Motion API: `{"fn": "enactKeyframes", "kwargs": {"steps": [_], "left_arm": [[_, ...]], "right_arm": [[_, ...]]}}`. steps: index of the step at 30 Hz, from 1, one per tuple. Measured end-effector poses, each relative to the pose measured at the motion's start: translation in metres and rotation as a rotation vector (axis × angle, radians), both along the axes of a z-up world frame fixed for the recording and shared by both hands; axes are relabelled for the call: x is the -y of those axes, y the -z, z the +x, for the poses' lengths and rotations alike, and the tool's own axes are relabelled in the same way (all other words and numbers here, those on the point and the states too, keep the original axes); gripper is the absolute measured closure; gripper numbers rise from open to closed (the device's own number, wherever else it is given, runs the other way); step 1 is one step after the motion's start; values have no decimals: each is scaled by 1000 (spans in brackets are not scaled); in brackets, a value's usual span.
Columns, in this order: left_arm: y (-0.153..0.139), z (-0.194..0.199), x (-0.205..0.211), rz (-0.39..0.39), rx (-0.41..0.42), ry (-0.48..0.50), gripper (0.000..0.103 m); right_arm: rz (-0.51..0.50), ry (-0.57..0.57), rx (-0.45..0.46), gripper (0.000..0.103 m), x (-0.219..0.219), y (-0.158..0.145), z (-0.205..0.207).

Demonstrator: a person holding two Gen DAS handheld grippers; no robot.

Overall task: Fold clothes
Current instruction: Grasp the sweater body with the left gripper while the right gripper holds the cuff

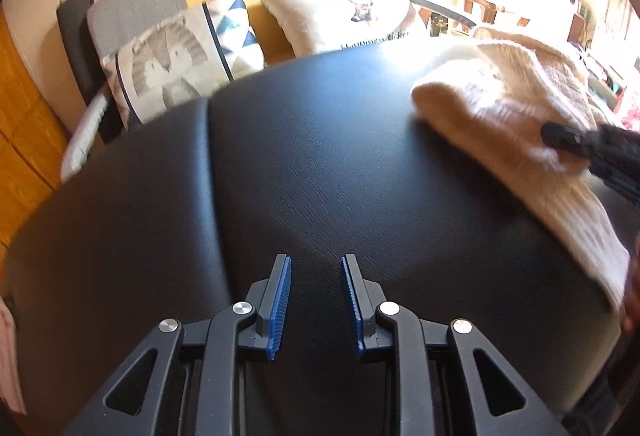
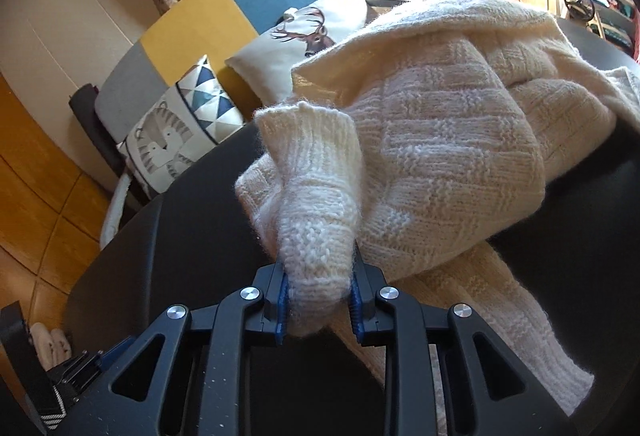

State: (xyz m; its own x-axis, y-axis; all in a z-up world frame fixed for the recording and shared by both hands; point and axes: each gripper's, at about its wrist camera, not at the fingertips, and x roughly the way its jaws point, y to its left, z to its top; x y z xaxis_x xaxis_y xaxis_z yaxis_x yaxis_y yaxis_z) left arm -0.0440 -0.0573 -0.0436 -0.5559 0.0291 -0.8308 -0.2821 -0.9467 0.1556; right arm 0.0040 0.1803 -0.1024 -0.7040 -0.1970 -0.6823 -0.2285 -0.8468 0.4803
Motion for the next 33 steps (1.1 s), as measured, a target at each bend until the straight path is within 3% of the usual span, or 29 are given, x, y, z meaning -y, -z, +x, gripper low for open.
{"fn": "enactKeyframes", "kwargs": {"steps": [3,9,15,19,27,33], "left_arm": [[-5,-6,0,0,-19,33,77],[-9,-11,-14,140,50,121,77],[-7,4,-37,125,49,176,77],[-3,5,-41,123,48,153,78],[5,-8,-27,272,168,127,78],[14,-12,-44,201,197,162,77]], "right_arm": [[-37,-19,-6,78,18,0,8],[-20,-61,2,78,48,1,24],[-17,-127,2,78,76,9,42],[45,-170,5,78,94,8,56],[196,-250,4,78,118,-9,73],[303,-293,-6,78,141,-9,73]]}}
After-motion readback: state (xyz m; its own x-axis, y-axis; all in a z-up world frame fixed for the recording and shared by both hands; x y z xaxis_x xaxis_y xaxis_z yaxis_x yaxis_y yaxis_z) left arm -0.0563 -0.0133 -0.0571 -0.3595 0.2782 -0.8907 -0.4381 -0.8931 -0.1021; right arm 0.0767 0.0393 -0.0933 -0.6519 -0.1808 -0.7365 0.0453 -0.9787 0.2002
